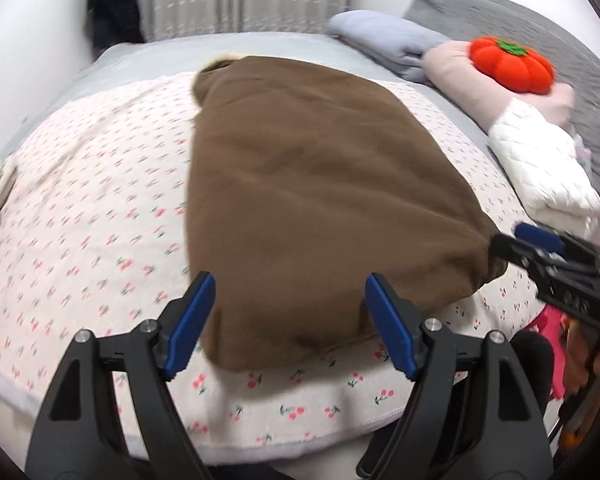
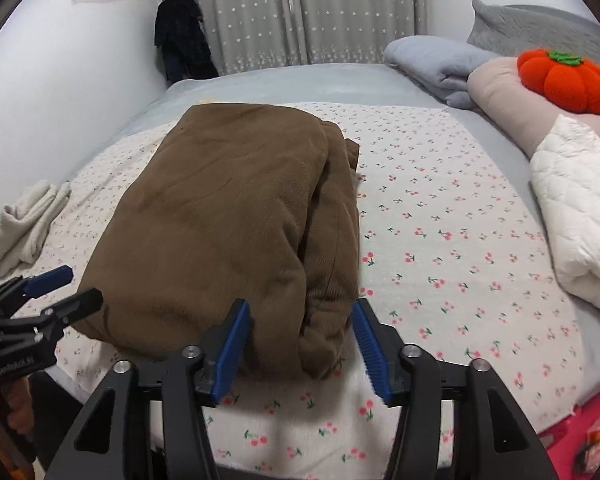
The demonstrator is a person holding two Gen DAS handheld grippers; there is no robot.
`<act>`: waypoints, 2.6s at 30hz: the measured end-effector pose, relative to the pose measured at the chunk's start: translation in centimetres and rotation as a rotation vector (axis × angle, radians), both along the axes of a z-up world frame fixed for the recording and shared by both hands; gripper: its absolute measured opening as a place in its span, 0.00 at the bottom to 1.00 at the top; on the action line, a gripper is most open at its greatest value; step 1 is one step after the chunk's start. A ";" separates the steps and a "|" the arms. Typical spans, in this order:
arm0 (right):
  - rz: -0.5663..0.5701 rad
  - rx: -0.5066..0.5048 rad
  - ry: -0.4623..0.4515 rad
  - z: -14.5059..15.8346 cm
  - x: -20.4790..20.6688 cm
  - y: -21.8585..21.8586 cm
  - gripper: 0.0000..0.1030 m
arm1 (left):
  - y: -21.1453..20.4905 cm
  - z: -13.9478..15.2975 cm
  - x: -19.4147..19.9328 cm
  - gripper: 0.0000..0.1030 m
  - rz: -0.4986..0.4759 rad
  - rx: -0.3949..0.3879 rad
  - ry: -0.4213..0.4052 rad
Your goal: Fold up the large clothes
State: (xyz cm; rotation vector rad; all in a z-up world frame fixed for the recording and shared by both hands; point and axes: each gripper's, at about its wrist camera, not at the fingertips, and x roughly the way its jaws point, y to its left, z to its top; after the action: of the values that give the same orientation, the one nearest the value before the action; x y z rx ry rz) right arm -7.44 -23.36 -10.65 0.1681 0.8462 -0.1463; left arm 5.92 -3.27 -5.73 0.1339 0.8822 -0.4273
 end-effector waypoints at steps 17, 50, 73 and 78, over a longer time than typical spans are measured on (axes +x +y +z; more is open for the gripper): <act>-0.018 -0.099 0.068 2.7 -3.4 3.7 0.81 | 1.1 3.0 -4.2 0.97 0.182 0.131 -0.001; 0.001 -0.096 0.084 2.4 -3.7 4.3 0.82 | -0.2 3.0 -5.6 0.97 0.159 0.123 0.019; 0.001 -0.090 0.086 2.6 -3.6 4.5 0.82 | -0.3 2.8 -5.6 0.97 0.159 0.119 0.028; -0.001 -0.090 0.086 2.6 -3.6 4.4 0.82 | -0.3 2.8 -5.6 0.97 0.156 0.118 0.028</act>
State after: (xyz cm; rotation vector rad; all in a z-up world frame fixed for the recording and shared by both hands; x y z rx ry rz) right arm -11.09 -18.93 -8.06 0.0776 0.9236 -0.1931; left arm 0.36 -3.58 -2.97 0.1667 0.9382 -0.2315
